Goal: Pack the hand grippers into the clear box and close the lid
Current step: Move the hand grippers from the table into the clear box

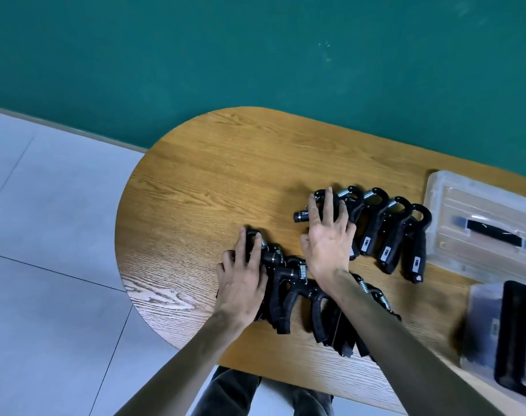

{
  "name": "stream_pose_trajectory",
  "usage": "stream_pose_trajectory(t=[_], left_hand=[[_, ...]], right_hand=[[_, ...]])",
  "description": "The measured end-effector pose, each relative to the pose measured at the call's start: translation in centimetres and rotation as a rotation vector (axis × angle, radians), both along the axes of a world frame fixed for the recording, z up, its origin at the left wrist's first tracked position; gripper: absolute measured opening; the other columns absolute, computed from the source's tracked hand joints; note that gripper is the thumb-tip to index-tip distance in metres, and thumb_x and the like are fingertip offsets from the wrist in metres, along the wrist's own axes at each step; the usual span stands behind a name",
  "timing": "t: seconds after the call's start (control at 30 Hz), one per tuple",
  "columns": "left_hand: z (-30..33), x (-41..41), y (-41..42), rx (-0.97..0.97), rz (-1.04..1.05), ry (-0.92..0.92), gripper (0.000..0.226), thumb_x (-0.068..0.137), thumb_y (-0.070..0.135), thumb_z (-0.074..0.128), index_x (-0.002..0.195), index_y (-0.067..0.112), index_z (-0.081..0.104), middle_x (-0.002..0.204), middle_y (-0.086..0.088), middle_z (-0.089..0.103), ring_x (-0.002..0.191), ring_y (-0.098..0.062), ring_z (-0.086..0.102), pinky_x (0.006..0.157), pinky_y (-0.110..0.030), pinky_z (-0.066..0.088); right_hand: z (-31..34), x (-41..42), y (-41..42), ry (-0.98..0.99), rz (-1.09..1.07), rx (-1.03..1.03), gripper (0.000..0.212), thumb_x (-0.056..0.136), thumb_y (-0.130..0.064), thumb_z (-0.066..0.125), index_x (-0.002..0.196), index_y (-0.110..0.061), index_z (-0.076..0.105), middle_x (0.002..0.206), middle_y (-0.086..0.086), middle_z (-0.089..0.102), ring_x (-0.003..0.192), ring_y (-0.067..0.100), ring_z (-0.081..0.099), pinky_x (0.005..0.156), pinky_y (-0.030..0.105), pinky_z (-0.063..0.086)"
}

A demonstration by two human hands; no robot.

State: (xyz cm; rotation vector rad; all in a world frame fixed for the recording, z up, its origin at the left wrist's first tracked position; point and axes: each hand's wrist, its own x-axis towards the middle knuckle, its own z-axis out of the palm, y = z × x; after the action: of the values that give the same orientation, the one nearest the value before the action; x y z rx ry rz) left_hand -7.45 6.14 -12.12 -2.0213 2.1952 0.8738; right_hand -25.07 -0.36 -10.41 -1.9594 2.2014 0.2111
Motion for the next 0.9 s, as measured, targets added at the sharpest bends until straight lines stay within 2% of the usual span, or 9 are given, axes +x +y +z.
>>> stream_pose_trajectory(t=[0.1, 0.33, 0.53, 0.73, 0.9], left_hand=[[1.1, -1.1, -0.5, -0.05, 0.03, 0.01, 0.069, 0.105, 0.038, 0.031, 0.157, 0.03, -0.013, 0.164, 0.0, -0.026, 0.108, -0.015, 0.024, 0.099, -0.035, 0.03], [6.1, -6.1, -0.9, -0.152, 0.053, -0.071, 0.067, 0.104, 0.036, 0.034, 0.159, 0.025, -0.002, 0.167, -0.008, -0.013, 0.109, -0.024, 0.033, 0.096, -0.04, 0.034], [10.9, -12.4, 0.5, -0.218, 0.097, 0.012, 0.066, 0.103, 0.032, 0.041, 0.159, 0.024, 0.008, 0.167, -0.009, -0.004, 0.109, -0.025, 0.03, 0.093, -0.042, 0.033], [16.0, -21.4, 2.6, -0.308, 0.037, 0.14, 0.067, 0.103, 0.027, 0.042, 0.16, 0.027, 0.007, 0.167, -0.006, -0.007, 0.111, -0.026, 0.032, 0.098, -0.043, 0.033], [18.6, -28.5, 5.0, -0.343, -0.022, 0.151, 0.066, 0.103, 0.03, 0.041, 0.16, 0.029, 0.007, 0.167, -0.006, -0.007, 0.114, -0.028, 0.033, 0.101, -0.047, 0.034]], right_hand=[[1.7, -1.1, 1.3, -0.001, 0.001, -0.023, 0.086, 0.085, -0.017, 0.065, 0.158, -0.014, 0.02, 0.166, 0.016, 0.0, 0.146, 0.046, 0.022, 0.1, 0.055, 0.039], [7.7, -5.1, 4.6, -0.016, -0.031, -0.101, 0.087, 0.079, -0.019, 0.073, 0.155, -0.014, 0.031, 0.165, 0.018, 0.012, 0.14, 0.047, 0.033, 0.095, 0.055, 0.043], [13.3, -9.8, 8.0, -0.019, -0.085, -0.167, 0.089, 0.073, -0.018, 0.076, 0.152, -0.015, 0.036, 0.163, 0.017, 0.022, 0.136, 0.046, 0.039, 0.091, 0.055, 0.046], [17.9, -17.3, 12.4, -0.022, -0.157, -0.246, 0.092, 0.07, -0.017, 0.078, 0.152, -0.017, 0.037, 0.164, 0.015, 0.021, 0.137, 0.043, 0.037, 0.092, 0.055, 0.047], [19.5, -23.8, 15.7, -0.021, -0.233, -0.271, 0.091, 0.069, -0.018, 0.079, 0.152, -0.019, 0.038, 0.164, 0.014, 0.022, 0.138, 0.043, 0.036, 0.092, 0.055, 0.046]])
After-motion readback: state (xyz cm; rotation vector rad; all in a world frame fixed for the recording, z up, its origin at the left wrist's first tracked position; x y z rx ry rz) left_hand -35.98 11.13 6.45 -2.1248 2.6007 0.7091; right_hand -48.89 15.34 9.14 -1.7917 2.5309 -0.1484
